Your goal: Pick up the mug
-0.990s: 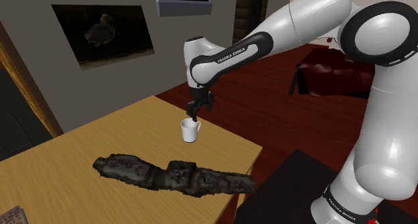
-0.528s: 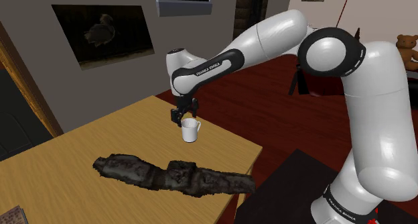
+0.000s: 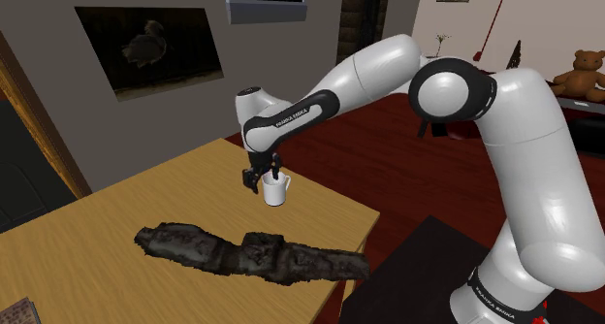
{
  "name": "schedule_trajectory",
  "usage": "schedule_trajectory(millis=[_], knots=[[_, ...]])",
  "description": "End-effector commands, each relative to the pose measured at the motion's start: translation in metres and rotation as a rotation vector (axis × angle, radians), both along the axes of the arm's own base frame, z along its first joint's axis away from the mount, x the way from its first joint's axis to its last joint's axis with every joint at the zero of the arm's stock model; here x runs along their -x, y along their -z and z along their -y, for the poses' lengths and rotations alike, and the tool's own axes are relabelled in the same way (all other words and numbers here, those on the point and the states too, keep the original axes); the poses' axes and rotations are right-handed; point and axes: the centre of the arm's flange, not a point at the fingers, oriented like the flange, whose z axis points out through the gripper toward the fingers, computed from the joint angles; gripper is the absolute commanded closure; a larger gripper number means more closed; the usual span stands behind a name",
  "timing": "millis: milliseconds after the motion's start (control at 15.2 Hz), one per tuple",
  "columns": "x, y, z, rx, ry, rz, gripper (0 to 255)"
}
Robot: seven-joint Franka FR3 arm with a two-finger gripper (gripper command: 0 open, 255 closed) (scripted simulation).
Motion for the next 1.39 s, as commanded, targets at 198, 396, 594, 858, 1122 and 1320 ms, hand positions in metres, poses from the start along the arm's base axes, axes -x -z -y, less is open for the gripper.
schedule_trajectory(millis=[198, 396, 594, 858, 1122, 1320], knots=[[0.0, 0.008, -0.001, 0.0, 0.0, 0.0, 255], [0.0, 0.008, -0.001, 0.0, 0.0, 0.0, 255], [0.0, 0.008, -0.001, 0.0, 0.0, 0.0, 255], [0.0, 0.003, -0.001, 0.0, 0.0, 0.0, 255], [0.0, -0.018, -0.001, 0.0, 0.0, 0.0, 255], [0.0, -0.034, -0.001, 0.0, 0.0, 0.0, 255]])
